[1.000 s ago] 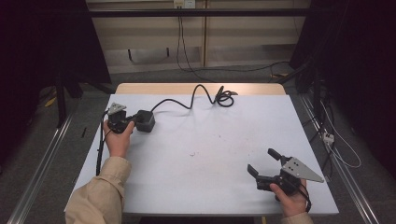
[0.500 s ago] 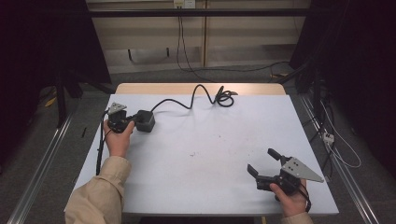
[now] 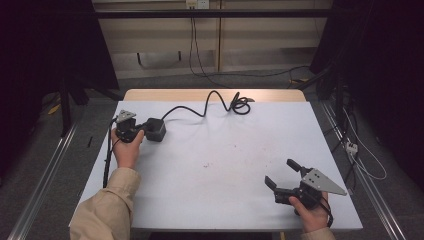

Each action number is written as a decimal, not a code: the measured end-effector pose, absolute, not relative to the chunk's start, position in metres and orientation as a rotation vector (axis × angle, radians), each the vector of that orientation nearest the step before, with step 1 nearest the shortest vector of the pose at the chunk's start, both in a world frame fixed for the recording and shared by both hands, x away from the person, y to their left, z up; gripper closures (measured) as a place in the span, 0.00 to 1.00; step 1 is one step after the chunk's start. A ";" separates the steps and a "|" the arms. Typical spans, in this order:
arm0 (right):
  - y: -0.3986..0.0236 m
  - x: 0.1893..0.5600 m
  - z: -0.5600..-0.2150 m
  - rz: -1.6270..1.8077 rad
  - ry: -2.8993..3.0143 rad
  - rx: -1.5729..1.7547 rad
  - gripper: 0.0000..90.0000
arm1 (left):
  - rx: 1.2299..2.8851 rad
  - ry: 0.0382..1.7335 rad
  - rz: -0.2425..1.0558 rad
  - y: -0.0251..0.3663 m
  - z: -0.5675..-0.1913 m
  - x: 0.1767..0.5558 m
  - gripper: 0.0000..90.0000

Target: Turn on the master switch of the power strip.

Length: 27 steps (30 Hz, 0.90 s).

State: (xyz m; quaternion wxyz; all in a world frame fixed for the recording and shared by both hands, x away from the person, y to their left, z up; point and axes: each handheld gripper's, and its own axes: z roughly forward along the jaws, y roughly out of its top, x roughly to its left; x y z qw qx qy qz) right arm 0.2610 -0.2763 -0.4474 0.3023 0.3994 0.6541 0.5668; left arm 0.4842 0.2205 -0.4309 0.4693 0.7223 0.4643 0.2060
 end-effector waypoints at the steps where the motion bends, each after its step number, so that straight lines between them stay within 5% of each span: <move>1: -0.276 0.261 -0.447 1.503 1.735 1.060 0.03 | 1.769 1.138 0.505 0.220 -0.431 0.484 1.00; 27: -0.276 0.260 -0.446 1.509 1.727 1.060 0.03 | 1.795 1.153 0.528 0.215 -0.429 0.482 1.00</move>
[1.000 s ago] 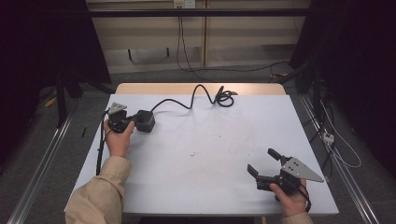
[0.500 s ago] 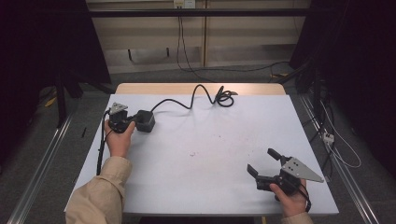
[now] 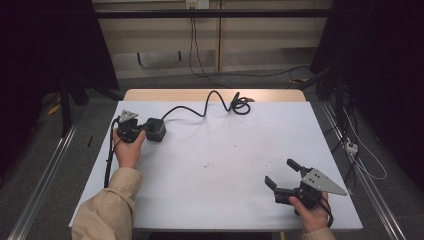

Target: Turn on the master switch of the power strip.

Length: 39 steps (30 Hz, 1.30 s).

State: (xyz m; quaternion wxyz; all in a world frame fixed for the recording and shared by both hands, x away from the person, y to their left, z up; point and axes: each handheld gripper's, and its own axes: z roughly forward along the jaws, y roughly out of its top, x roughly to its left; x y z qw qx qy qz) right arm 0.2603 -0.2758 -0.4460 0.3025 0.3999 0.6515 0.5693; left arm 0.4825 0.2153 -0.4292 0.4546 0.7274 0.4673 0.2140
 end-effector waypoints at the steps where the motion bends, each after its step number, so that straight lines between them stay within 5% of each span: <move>1: -0.276 0.260 -0.446 1.510 1.727 1.059 0.03 | 1.801 1.150 0.532 0.214 -0.429 0.482 1.00; 34: -0.275 0.261 -0.447 1.508 1.736 1.059 0.03 | 1.730 1.180 0.501 0.217 -0.431 0.483 1.00; 39: -0.276 0.262 -0.447 1.507 1.734 1.056 0.03 | 1.738 1.175 0.501 0.216 -0.429 0.482 0.90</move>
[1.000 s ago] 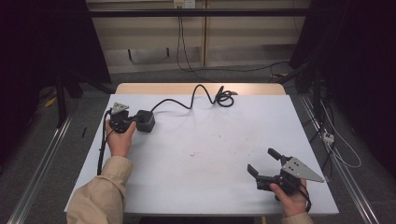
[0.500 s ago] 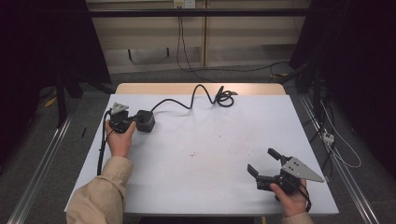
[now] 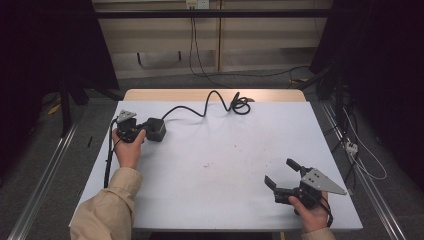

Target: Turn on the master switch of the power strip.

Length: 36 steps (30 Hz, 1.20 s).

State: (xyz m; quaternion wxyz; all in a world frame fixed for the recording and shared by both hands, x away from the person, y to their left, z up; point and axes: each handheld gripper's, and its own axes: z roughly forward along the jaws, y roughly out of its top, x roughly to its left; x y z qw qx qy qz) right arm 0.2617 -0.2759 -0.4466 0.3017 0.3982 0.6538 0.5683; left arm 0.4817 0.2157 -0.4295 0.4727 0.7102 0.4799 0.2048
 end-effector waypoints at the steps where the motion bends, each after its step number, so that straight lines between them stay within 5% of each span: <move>1: -0.276 0.262 -0.446 1.509 1.732 1.057 0.03 | 1.741 1.176 0.504 0.216 -0.429 0.481 0.85; 17: -0.275 0.263 -0.447 1.516 1.733 1.062 0.03 | 1.722 1.142 0.404 0.216 -0.415 0.468 0.31; 36: -0.275 0.262 -0.446 1.511 1.734 1.062 0.03 | 1.722 1.043 0.357 0.220 -0.413 0.431 0.16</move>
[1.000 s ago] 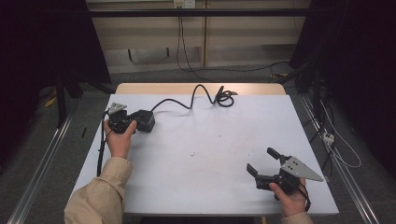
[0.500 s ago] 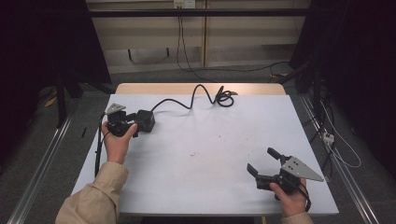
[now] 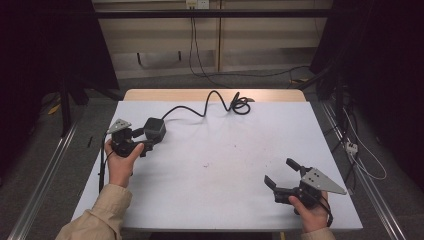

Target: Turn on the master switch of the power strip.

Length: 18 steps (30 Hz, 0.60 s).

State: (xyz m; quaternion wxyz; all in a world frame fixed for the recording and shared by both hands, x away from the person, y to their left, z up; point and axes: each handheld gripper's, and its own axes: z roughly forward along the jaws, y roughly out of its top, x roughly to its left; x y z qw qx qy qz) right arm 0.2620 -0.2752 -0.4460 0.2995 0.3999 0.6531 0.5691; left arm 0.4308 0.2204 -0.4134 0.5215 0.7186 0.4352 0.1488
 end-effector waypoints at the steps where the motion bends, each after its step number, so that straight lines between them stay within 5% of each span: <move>1: -0.275 0.262 -0.446 1.511 1.734 1.062 0.03 | 1.723 1.039 0.359 0.220 -0.413 0.429 0.16; 18: -0.274 0.262 -0.446 1.513 1.737 1.063 0.03 | 1.726 0.966 0.326 0.223 -0.413 0.407 0.11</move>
